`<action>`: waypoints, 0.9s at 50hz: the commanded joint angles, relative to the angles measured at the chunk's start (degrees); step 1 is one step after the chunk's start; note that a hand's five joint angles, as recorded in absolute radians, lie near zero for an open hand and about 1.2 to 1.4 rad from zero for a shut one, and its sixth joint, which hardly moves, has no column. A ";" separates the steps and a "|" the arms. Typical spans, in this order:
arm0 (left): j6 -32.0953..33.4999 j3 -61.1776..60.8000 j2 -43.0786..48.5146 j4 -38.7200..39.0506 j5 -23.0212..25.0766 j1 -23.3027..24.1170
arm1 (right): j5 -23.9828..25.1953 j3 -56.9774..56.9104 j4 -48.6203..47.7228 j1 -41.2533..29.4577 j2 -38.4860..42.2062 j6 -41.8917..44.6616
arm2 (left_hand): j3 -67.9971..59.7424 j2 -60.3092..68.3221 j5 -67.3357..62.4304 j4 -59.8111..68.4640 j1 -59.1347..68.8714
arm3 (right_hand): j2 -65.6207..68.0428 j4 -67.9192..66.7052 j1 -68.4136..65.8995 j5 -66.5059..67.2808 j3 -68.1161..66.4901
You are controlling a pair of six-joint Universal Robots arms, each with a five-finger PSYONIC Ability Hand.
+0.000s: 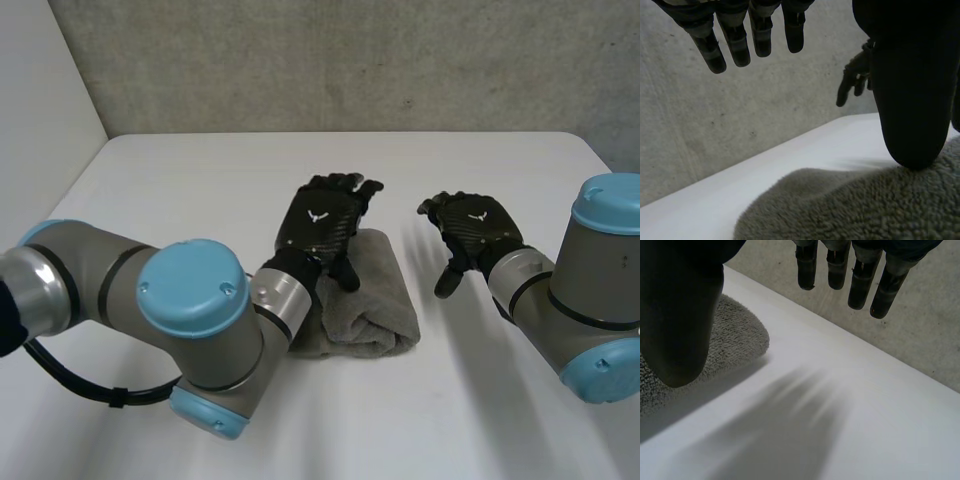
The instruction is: Fold the towel.
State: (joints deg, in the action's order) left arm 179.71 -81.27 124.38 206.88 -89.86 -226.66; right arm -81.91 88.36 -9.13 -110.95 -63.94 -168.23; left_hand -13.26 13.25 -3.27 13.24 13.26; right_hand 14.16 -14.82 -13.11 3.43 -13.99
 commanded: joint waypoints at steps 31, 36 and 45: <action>-0.15 -20.16 -16.10 0.02 -0.41 -16.27 | 0.88 1.12 -0.19 -16.40 0.39 6.32 | 0.69 -0.68 0.70 -0.67 -0.69 | 23.16 -22.50 -24.21 23.89 -23.34; -0.24 -20.42 -17.41 -0.07 -0.41 -17.68 | 0.70 -0.03 -0.28 -17.36 1.01 7.65 | 1.03 -1.02 1.04 -1.01 -1.03 | 37.36 -36.70 -38.41 38.10 -37.54; -0.24 -21.12 -20.40 0.02 -0.49 -18.64 | 0.08 -3.02 -3.97 -20.09 1.54 8.88 | 1.53 -1.52 1.54 -1.51 -1.53 | 65.84 -65.18 -66.89 66.57 -66.01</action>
State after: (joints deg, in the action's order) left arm 179.45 -102.05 106.04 206.85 -90.26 -244.82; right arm -81.33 87.48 -10.66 -128.86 -62.71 -160.30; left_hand -11.33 11.33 -1.95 11.35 11.38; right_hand 75.64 -76.21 -75.40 66.01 -76.06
